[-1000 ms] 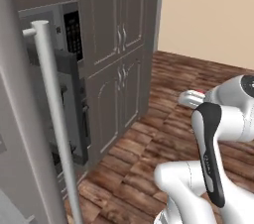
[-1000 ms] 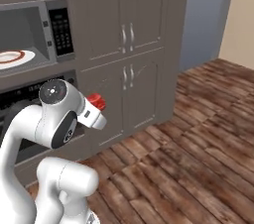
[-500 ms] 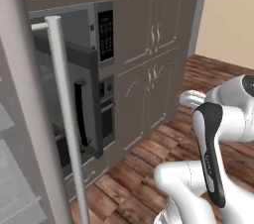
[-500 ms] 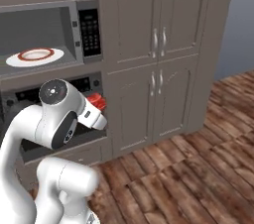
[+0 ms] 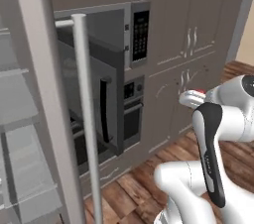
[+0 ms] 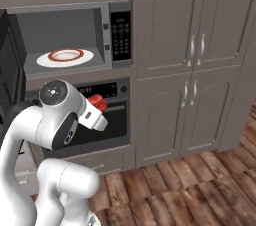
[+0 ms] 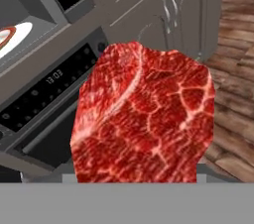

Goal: Transport the steak from the fridge to the microwave and turn on the microwave.

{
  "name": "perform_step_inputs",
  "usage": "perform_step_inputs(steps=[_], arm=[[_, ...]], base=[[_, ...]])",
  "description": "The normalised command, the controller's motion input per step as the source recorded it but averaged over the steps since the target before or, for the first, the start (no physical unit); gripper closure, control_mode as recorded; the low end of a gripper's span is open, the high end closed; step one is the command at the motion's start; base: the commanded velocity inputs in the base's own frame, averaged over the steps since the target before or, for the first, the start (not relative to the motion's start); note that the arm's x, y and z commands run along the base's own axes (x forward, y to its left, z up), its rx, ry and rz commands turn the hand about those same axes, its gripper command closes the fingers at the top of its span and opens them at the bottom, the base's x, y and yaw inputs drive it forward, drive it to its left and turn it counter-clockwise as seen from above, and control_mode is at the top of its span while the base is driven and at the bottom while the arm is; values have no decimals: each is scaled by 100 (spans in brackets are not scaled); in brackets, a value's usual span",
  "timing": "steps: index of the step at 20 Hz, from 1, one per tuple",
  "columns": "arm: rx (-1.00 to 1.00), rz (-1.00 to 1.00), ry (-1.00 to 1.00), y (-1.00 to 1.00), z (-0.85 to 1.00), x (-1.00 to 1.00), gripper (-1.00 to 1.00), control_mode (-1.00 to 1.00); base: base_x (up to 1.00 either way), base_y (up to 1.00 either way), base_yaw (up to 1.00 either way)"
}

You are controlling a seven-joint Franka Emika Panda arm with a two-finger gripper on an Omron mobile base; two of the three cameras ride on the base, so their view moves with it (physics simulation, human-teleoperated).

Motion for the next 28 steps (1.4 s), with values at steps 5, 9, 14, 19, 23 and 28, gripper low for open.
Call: perform_step_inputs(steps=[5, 9, 14, 19, 23, 28], arm=[[0, 0, 0, 0, 0, 0, 100, 100], [0, 0, 0, 0, 0, 0, 100, 100], [0, 0, 0, 0, 0, 0, 100, 100], [0, 0, 0, 0, 0, 0, 100, 100], [0, 0, 0, 0, 0, 0, 100, 100], [0, 0, 0, 0, 0, 0, 100, 100]], base=[[40, 0, 33], [40, 0, 33], [39, -4, 32], [34, -17, 30], [30, -33, 27], [25, -57, 22]])
